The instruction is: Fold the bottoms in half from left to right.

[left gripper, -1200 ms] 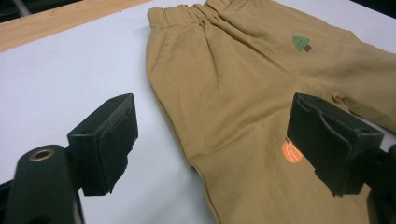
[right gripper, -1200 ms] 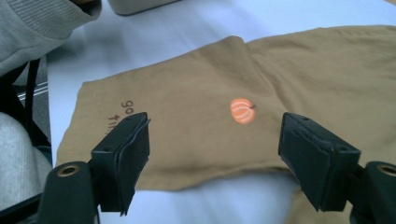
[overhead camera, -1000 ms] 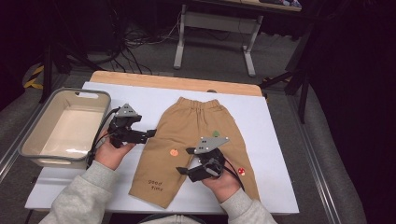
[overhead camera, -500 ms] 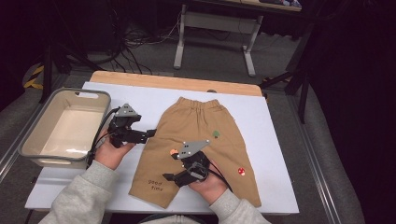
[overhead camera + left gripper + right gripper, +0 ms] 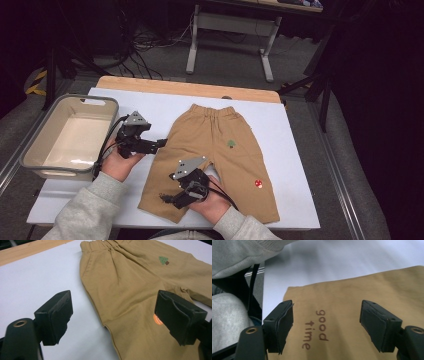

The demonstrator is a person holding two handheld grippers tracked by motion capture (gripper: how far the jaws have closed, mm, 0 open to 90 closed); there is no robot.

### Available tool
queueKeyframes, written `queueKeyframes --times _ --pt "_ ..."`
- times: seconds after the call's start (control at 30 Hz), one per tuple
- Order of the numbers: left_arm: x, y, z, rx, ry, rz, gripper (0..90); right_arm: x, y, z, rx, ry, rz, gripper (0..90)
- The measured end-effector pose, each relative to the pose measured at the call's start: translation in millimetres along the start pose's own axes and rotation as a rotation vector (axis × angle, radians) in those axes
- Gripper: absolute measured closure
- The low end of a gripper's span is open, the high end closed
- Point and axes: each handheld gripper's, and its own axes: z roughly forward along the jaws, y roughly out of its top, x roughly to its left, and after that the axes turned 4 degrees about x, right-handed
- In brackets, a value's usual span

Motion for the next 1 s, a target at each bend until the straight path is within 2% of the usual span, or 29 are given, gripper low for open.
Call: queueKeyframes --times 0.4,0.7,0.73,0.77,0.8,0.83,0.87,0.9,0.93,0.97,1.0 --pt "0.7 -0.6 1.4 0.003 0.003 -0.004 16.0 11.6 2.4 22.6 0.053 0.047 -0.028 29.0" --pt "1.6 -1.6 1.7 0.011 -0.003 -0.015 16.5 16.5 3.1 36.0 0.098 0.055 -0.083 28.7" --pt "1.6 -1.7 1.8 0.011 -0.002 -0.015 16.5 19.0 3.4 37.4 0.097 0.063 -0.063 28.6" --pt "1.8 -1.6 1.6 0.014 -0.001 -0.009 16.5 19.7 3.4 38.5 0.101 0.065 -0.065 28.6" --pt "1.4 -1.7 1.9 0.011 -0.003 -0.013 16.5 18.8 3.2 38.9 0.113 0.057 -0.090 28.6" --pt "1.4 -1.7 1.9 0.011 -0.003 -0.013 16.5 22.3 3.3 41.2 0.116 0.065 -0.072 28.4" --pt "1.6 -1.6 1.7 0.014 -0.003 -0.009 16.5 23.3 3.4 41.7 0.113 0.073 -0.074 28.1" --pt "1.7 -1.6 1.6 0.015 -0.001 -0.009 16.5 23.0 3.5 42.2 0.118 0.059 -0.089 28.2" --pt "1.5 -1.7 2.0 0.011 -0.003 -0.014 16.5 24.5 3.8 42.4 0.117 0.062 -0.082 28.5" --pt "1.8 -1.8 1.9 0.015 -0.002 -0.009 16.5 23.5 3.7 42.5 0.125 0.047 -0.109 29.2" --pt "1.7 -1.7 1.9 0.015 -0.002 -0.009 16.5 27.0 3.8 42.9 0.128 0.035 -0.107 30.8"
